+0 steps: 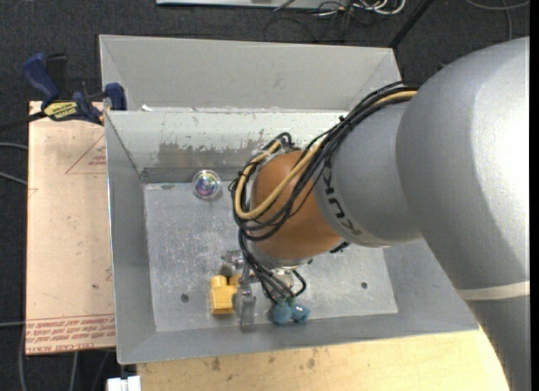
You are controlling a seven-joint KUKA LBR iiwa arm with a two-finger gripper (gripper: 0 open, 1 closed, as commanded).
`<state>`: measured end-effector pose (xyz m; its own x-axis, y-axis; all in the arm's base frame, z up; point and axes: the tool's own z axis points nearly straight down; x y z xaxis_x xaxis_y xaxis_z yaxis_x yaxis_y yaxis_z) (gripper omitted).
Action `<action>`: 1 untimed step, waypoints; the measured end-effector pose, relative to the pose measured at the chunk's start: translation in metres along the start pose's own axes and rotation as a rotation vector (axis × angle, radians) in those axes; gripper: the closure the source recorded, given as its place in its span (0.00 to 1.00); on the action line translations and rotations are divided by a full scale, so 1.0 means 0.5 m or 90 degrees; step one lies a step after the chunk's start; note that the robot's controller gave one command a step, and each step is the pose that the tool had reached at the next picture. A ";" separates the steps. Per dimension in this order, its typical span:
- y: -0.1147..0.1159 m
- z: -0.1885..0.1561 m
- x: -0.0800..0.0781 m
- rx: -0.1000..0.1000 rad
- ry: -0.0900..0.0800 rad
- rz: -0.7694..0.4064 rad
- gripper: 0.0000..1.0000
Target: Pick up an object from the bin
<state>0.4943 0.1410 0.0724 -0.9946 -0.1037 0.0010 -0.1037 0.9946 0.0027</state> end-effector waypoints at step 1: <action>0.004 -0.273 -0.015 0.000 -0.008 -0.014 1.00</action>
Offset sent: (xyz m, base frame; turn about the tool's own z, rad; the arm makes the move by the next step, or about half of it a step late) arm 0.0051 0.0013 0.1322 -0.0226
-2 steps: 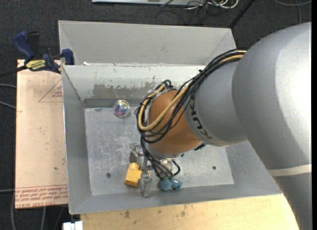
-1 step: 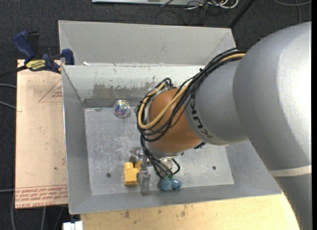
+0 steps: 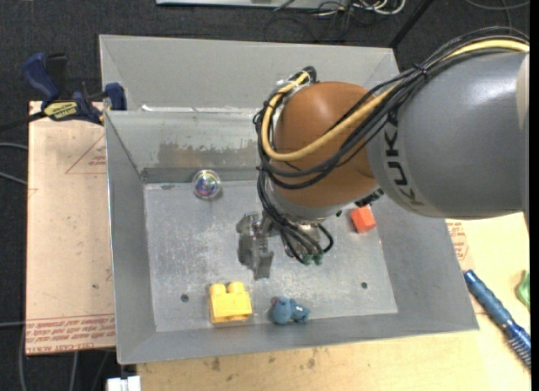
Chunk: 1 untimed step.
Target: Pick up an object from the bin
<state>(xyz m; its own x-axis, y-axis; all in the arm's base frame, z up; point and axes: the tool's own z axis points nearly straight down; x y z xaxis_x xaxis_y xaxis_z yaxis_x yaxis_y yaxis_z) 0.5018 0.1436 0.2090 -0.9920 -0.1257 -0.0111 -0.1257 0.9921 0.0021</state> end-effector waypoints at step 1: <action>0.004 0.162 0.041 -0.001 0.011 -0.259 1.00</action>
Offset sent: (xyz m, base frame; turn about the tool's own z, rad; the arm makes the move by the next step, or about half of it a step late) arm -0.0181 -0.0007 -0.0782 -0.4071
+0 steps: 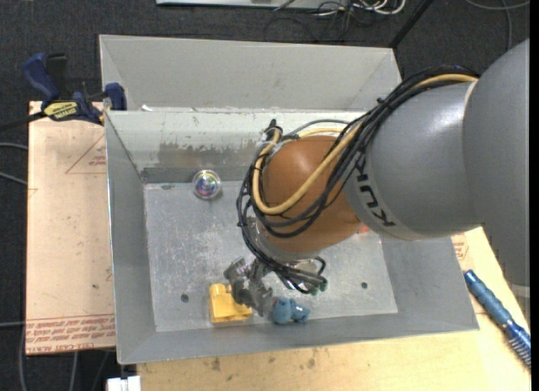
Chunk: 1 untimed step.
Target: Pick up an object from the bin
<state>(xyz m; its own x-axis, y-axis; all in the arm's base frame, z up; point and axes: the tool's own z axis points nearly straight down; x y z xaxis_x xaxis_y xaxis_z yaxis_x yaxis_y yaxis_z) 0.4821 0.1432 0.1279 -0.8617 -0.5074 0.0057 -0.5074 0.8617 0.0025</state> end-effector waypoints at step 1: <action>-0.001 -0.004 -0.003 0.001 -0.003 0.001 0.00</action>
Offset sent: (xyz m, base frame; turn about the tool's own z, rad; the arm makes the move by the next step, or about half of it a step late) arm 0.0000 0.0000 0.0000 0.0000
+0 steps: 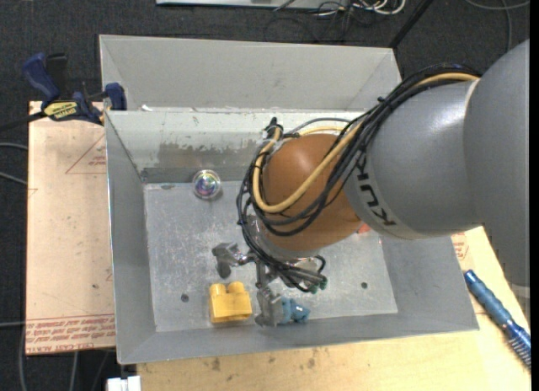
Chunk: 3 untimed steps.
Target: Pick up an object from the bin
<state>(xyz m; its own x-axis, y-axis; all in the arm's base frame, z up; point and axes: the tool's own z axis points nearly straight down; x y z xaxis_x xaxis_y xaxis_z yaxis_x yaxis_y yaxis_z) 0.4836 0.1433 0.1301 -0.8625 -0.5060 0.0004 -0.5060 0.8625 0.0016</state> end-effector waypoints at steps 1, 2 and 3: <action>0.005 0.116 -0.006 0.005 -0.015 -0.064 0.00; 0.004 0.107 -0.012 0.005 -0.022 -0.060 1.00; 0.006 0.114 -0.005 0.004 -0.015 -0.063 0.00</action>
Offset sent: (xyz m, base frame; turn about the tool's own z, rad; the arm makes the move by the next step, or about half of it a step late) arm -0.0055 0.0027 -0.0601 -0.1034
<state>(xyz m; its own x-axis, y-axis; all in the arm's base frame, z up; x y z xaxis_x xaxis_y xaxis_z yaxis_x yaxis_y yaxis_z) 0.4843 0.1475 0.0732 -0.8080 -0.5887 -0.0228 -0.5887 0.8083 -0.0055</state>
